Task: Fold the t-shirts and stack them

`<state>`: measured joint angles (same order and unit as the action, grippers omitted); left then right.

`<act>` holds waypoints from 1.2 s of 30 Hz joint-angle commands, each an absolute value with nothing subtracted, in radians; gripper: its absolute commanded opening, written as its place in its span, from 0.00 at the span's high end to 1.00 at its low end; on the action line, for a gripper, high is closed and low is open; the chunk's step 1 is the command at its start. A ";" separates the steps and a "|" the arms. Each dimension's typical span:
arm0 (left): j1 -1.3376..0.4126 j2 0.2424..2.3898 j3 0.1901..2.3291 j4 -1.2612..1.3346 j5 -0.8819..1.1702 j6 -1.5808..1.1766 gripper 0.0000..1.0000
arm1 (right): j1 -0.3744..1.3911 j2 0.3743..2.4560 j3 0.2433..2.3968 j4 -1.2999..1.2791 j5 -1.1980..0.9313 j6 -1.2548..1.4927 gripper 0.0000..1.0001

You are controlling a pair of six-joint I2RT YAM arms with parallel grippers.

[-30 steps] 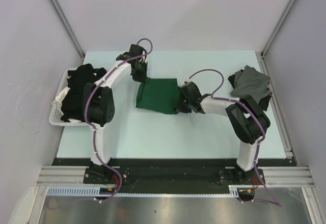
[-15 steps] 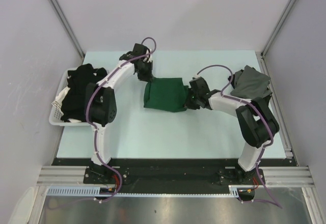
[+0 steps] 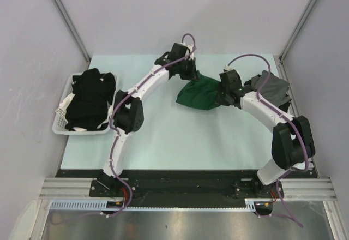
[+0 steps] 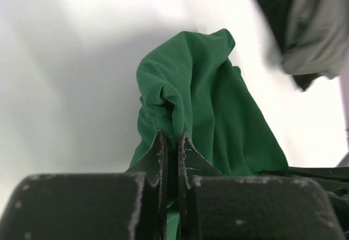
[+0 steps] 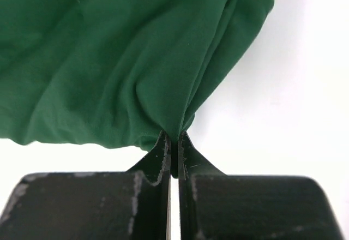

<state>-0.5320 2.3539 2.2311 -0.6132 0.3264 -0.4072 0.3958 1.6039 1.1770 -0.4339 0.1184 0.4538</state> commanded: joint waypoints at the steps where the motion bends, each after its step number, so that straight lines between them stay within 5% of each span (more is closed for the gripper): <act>1: -0.575 2.356 2.304 -0.464 0.379 -0.512 1.00 | 0.347 1.499 1.276 -0.501 0.273 0.344 1.00; 17: -0.632 2.468 2.413 -0.142 0.379 -0.731 1.00 | 0.062 1.393 1.338 -0.637 0.373 0.183 1.00; 36: -0.709 2.697 2.425 0.379 0.384 -1.034 1.00 | -0.140 1.453 1.339 -0.494 0.514 0.017 1.00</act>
